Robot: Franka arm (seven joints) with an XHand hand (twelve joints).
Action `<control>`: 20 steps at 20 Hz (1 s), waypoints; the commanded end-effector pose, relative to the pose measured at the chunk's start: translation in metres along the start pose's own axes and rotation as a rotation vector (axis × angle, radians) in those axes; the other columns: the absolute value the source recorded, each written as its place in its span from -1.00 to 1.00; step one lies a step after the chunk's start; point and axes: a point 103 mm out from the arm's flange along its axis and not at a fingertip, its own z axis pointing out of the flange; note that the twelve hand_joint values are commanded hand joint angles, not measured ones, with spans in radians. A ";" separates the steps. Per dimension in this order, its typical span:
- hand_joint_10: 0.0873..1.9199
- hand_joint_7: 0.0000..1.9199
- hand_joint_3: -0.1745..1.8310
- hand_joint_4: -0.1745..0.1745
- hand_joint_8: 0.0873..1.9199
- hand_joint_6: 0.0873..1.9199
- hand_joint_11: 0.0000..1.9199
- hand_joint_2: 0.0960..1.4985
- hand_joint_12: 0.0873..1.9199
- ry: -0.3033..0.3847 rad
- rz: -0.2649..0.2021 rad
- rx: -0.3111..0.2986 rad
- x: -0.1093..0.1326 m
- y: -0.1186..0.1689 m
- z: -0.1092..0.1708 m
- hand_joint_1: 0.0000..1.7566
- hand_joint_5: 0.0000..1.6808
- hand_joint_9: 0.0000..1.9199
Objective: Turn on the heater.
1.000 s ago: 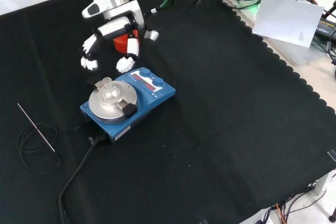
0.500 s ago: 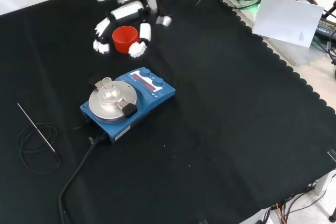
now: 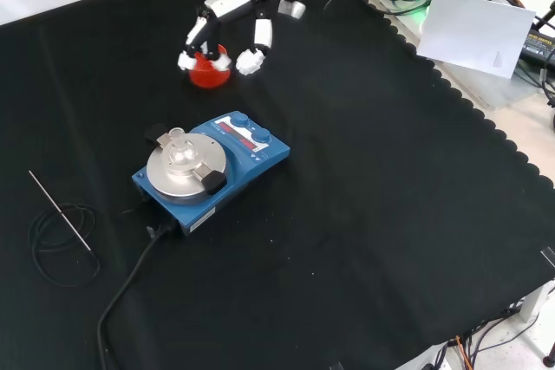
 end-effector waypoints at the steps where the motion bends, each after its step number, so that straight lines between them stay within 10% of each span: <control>1: 0.07 0.32 -0.04 -0.55 0.24 -0.90 0.51 -0.20 0.10 -0.136 0.062 0.195 -0.010 -0.030 0.003 0.30 -0.55 0.42; 20: 0.48 0.62 0.09 -0.33 0.64 -1.00 0.72 -0.16 0.45 -0.328 0.122 0.479 -0.010 -0.058 0.020 0.60 -0.61 0.76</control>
